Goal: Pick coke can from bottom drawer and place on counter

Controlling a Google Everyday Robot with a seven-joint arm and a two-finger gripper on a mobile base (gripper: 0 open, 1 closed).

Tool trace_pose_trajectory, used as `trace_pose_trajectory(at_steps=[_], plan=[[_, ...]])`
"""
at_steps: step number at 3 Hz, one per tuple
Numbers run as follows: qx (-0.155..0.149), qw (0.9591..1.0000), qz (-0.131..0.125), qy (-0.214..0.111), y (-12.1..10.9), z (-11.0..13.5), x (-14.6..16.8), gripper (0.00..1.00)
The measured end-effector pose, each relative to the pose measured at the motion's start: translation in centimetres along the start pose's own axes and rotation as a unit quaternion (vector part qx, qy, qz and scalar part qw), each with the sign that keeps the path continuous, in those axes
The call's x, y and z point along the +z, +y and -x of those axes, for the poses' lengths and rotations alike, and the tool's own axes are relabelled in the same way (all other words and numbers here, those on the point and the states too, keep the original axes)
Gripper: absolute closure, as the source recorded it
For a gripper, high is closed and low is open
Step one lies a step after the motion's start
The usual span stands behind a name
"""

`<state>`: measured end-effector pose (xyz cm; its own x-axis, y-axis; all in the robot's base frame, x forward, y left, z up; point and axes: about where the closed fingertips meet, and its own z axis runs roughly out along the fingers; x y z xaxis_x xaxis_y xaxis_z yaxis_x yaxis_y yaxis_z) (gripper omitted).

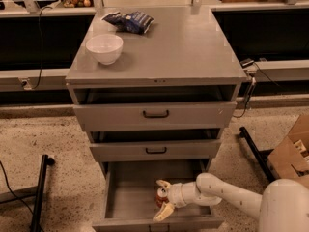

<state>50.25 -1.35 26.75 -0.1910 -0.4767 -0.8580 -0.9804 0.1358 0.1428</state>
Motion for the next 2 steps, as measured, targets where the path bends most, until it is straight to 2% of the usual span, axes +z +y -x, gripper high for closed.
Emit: trace_pose_trajectory(at_steps=[1,2], plan=[[0.026,0.9994,-0.018,-0.014,-1.6,-2.3,0.7,0.00],[0.047,0.9970,-0.050,-0.034,-3.4,-3.4,0.5,0.00]])
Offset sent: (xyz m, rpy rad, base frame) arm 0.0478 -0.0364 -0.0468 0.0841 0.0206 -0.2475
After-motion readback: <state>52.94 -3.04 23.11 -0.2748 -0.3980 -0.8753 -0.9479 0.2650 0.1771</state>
